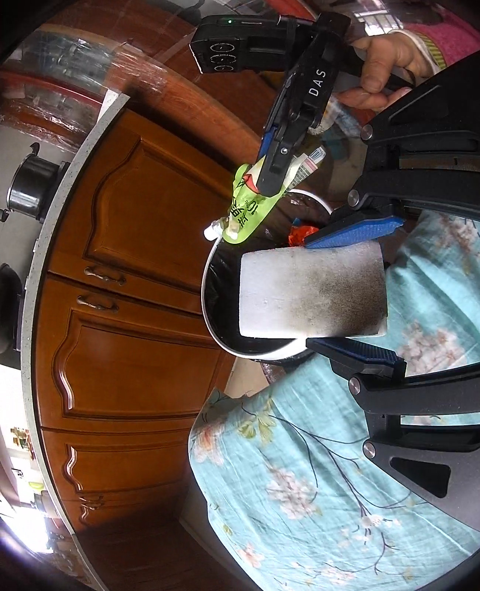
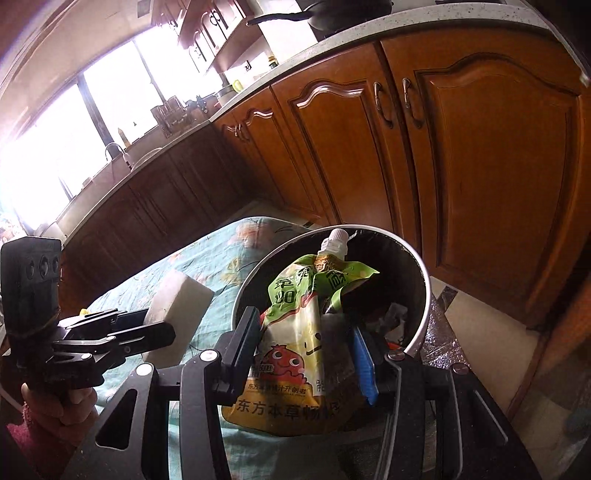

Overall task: Collect trash
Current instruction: 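Carry the sponge and juice pouch into the bin and release both, then withdraw both open tools from the bin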

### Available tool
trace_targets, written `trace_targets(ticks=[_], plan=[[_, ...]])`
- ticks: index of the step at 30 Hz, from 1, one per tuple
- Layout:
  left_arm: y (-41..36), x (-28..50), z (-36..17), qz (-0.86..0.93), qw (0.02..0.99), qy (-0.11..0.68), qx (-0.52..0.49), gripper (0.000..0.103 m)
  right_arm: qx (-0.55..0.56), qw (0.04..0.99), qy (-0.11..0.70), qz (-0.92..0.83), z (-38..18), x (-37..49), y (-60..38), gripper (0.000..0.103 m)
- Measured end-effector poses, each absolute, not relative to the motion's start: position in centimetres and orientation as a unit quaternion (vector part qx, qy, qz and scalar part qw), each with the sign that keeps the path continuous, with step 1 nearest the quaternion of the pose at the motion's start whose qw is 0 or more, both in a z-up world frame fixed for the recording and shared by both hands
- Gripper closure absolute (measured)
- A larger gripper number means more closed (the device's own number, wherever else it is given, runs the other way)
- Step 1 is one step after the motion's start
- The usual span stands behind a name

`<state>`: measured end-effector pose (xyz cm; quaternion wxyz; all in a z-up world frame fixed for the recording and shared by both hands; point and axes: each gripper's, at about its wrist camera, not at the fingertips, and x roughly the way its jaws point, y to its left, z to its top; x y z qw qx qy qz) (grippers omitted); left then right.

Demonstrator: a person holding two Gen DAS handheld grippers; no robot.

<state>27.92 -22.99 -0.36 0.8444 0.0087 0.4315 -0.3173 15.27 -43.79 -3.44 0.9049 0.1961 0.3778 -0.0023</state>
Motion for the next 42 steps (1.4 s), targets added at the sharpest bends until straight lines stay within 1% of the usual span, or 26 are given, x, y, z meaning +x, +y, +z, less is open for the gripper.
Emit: trace_targets(ticks=[11, 22, 25, 29, 30, 31, 32, 35, 38, 40, 42], plan=[[-28.0, 31.4, -1.9, -0.316, 0.836, 0.447, 0.047, 0.057, 0.204, 0.898, 0.39, -0.01, -4.6, 16.9, -46.0, 0.055], [-30.1, 33.4, -3.7, -0.307, 0.827, 0.466, 0.059, 0.056, 0.203, 0.891, 0.407, -0.007, -5.6, 18.4, -46.6, 0.054], [-30.5, 33.9, -4.0, -0.304, 0.825, 0.474, 0.057, 0.054, 0.203, 0.889, 0.41, -0.008, -5.8, 18.7, -46.7, 0.054], [-30.4, 34.0, -3.9, -0.299, 0.827, 0.475, 0.045, 0.05, 0.212, 0.884, 0.416, -0.004, -6.2, 19.0, -47.3, 0.048], [-30.1, 33.9, -3.8, -0.298, 0.828, 0.474, 0.041, 0.046, 0.215, 0.884, 0.415, -0.004, -6.3, 19.0, -47.4, 0.048], [-29.9, 33.9, -3.7, -0.298, 0.829, 0.472, 0.037, 0.044, 0.221, 0.883, 0.414, -0.004, -6.4, 18.9, -47.5, 0.048], [-29.6, 33.7, -3.5, -0.299, 0.831, 0.468, 0.032, 0.043, 0.224, 0.882, 0.413, -0.005, -6.4, 18.9, -47.7, 0.045], [-29.0, 33.2, -2.9, -0.299, 0.837, 0.458, 0.019, 0.042, 0.229, 0.886, 0.404, -0.011, -6.1, 18.3, -47.8, 0.042], [-27.9, 32.6, -2.4, -0.297, 0.843, 0.448, 0.004, 0.042, 0.235, 0.889, 0.393, -0.02, -5.7, 17.6, -47.8, 0.042], [-26.9, 31.8, -2.2, -0.294, 0.847, 0.443, -0.01, 0.042, 0.24, 0.892, 0.382, -0.023, -5.3, 16.9, -47.8, 0.04], [-25.7, 30.9, -2.3, -0.291, 0.85, 0.438, -0.023, 0.042, 0.247, 0.894, 0.372, -0.027, -4.9, 16.2, -47.6, 0.034]])
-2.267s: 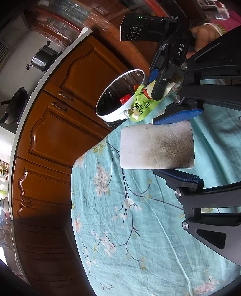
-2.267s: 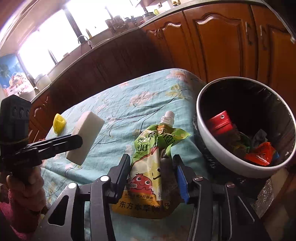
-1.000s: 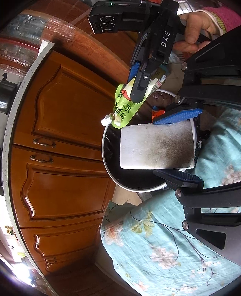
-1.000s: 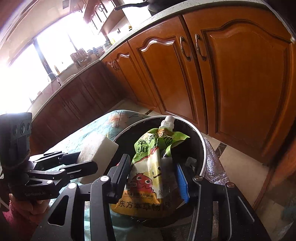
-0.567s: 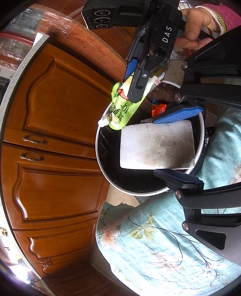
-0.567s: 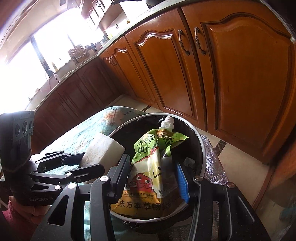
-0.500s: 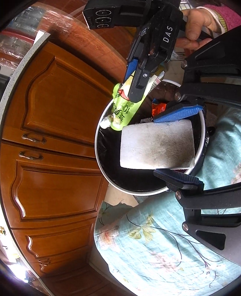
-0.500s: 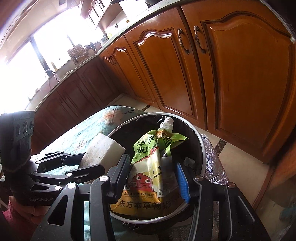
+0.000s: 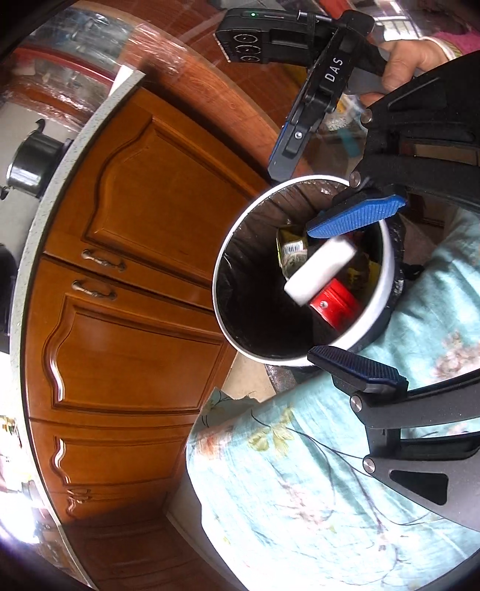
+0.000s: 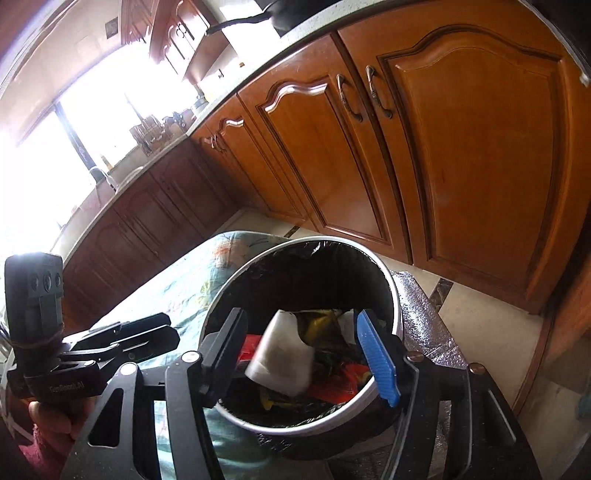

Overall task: Collect trash
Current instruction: 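Withdraw both open tools from the bin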

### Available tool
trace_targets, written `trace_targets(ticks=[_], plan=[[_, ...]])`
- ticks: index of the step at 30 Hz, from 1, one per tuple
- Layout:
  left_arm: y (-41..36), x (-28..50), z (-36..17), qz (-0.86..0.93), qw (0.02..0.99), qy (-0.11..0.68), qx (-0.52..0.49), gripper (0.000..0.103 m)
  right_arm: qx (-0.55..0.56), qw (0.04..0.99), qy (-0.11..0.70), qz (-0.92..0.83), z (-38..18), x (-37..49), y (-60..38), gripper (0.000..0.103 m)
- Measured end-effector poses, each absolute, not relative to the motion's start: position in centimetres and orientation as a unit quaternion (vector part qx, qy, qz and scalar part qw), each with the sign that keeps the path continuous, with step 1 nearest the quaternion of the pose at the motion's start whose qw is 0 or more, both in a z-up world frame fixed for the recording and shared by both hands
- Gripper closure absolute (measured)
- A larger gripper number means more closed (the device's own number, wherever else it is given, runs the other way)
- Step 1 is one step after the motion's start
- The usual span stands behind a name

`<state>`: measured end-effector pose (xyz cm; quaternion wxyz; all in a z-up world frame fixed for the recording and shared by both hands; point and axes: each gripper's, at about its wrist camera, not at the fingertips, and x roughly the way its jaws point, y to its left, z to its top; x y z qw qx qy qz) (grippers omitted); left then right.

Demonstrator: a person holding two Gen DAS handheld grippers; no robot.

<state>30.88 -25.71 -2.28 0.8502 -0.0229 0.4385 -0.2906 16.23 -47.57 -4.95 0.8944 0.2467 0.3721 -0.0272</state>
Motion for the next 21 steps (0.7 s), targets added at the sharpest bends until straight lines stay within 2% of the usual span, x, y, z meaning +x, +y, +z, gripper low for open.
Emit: trace_targets(ticks=[7, 9, 12, 17, 21], plan=[[-21.5, 27.1, -2.7, -0.267, 0.86, 0.429, -0.068, 0.042, 0.265, 0.9, 0.345, -0.028, -4.2, 13.9, -45.4, 0.022], [-20.2, 25.8, -2.7, -0.259, 0.865, 0.422, -0.081, 0.042, 0.264, 0.903, 0.338, -0.028, -3.9, 13.3, -44.3, 0.016], [-18.3, 23.8, -2.6, -0.246, 0.872, 0.411, -0.1, 0.037, 0.265, 0.908, 0.324, -0.029, -3.5, 12.5, -42.6, 0.009], [-15.4, 20.6, -2.1, -0.225, 0.889, 0.383, -0.111, 0.034, 0.257, 0.917, 0.304, -0.035, -3.1, 11.0, -39.5, 0.003], [-13.9, 18.1, -1.5, -0.215, 0.904, 0.352, -0.108, 0.026, 0.244, 0.924, 0.293, -0.039, -2.8, 10.0, -37.0, 0.002]])
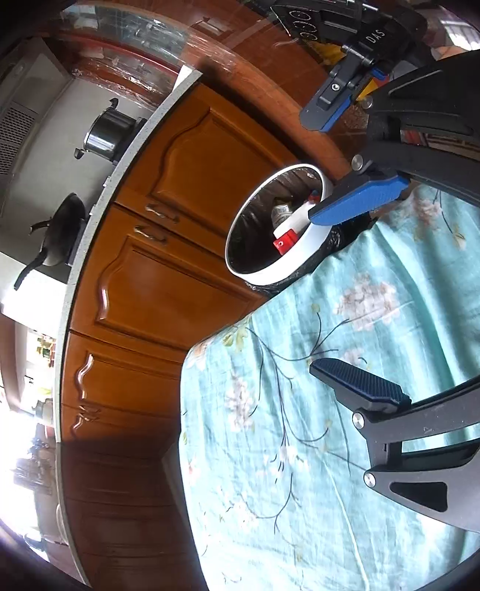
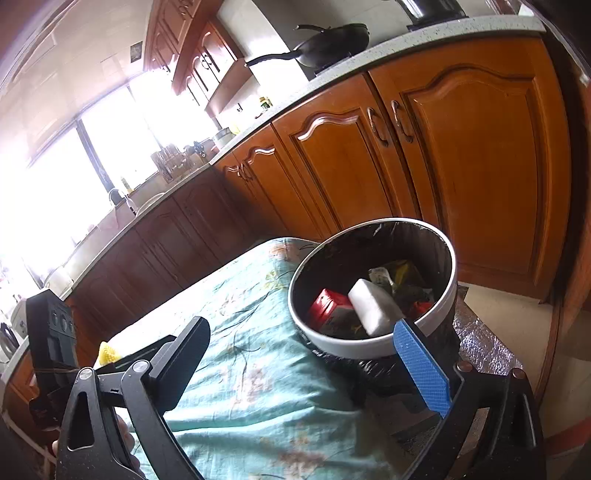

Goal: Collect trash

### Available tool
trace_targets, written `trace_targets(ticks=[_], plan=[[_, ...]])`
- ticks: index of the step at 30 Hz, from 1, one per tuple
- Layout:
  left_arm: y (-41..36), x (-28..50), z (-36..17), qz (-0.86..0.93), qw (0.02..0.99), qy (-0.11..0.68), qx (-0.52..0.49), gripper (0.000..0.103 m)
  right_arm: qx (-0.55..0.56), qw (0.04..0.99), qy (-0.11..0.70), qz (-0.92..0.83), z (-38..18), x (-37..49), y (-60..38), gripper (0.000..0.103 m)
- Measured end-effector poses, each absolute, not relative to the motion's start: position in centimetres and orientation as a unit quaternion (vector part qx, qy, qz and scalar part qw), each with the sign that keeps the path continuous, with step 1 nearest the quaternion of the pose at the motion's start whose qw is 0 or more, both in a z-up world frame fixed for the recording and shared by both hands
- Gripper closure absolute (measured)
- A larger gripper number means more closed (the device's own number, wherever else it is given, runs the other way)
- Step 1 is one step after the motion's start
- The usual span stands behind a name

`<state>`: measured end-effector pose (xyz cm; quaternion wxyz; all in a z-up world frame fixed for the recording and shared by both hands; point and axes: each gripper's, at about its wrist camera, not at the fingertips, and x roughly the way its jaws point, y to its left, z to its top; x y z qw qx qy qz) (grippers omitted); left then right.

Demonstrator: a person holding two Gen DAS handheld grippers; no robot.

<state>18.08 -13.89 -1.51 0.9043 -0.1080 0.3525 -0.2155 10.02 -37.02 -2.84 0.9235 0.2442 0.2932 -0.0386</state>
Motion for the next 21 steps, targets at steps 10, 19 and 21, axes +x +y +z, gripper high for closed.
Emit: trace_targets(ticks=[10, 19, 21], plan=[[-11.7, 11.4, 0.1, -0.186, 0.942, 0.269, -0.071, 0.016, 0.137, 0.961, 0.223, -0.085, 0.7, 7.0, -31.4, 0.0], [-11.3, 7.2, -1.1, -0.149, 0.967, 0.203, -0.038, 0.001, 0.081, 0.976, 0.165, -0.118, 1.9, 5.0, -28.9, 0.0], [-11.4, 6.5, -1.5, -0.143, 0.969, 0.2, -0.026, 0.001, 0.081, 0.976, 0.165, -0.12, 1.1, 4.8, -28.6, 0.0]])
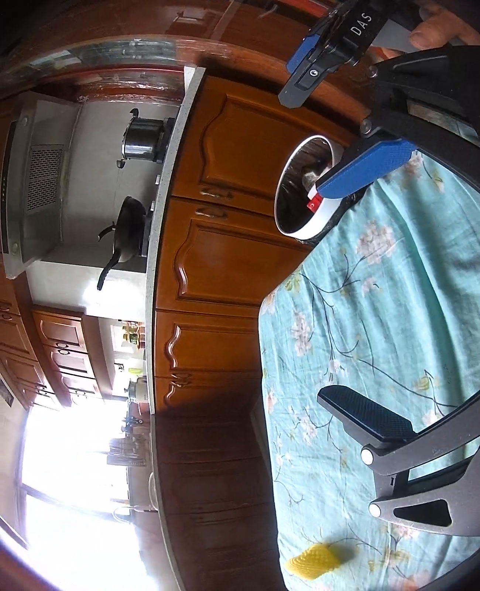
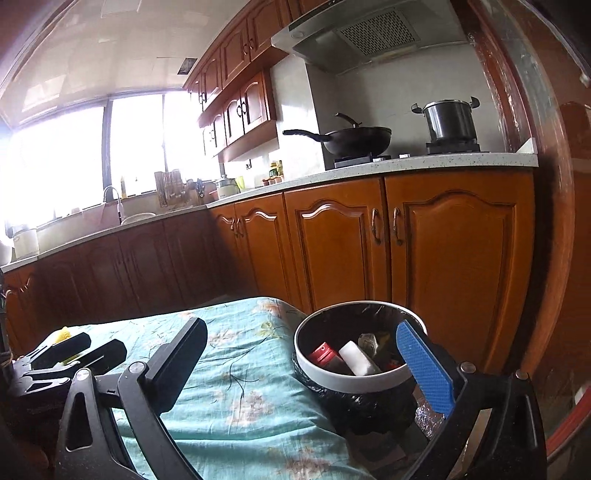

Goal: Collect trash

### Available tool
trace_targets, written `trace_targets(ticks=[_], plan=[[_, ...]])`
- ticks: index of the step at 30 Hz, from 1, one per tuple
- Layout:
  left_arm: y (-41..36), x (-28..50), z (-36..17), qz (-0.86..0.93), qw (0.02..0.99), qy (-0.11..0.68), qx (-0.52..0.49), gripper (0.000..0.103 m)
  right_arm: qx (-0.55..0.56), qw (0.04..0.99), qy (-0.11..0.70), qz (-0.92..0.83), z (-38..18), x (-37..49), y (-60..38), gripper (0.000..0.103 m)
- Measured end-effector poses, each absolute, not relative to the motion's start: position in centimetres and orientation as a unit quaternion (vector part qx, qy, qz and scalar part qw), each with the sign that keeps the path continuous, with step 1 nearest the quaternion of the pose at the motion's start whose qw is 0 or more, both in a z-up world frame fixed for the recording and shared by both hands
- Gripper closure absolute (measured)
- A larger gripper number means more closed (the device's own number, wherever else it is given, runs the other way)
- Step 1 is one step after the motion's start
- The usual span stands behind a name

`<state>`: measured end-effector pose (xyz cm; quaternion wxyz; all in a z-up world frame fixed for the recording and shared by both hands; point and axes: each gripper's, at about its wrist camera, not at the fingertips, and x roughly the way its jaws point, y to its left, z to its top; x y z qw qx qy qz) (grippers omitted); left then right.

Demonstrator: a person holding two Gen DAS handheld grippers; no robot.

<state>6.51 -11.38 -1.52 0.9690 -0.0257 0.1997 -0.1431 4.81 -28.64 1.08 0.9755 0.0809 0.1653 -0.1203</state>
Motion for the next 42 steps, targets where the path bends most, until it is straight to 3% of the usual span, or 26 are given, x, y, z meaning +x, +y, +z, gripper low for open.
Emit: trace_targets(ticks=[42], plan=[[-9.9, 7.1, -3.3, -0.11, 0.975, 0.194, 0.009, 0.001, 0.086, 0.975, 0.169, -0.113, -0.8, 3.8, -27.8, 0.0]])
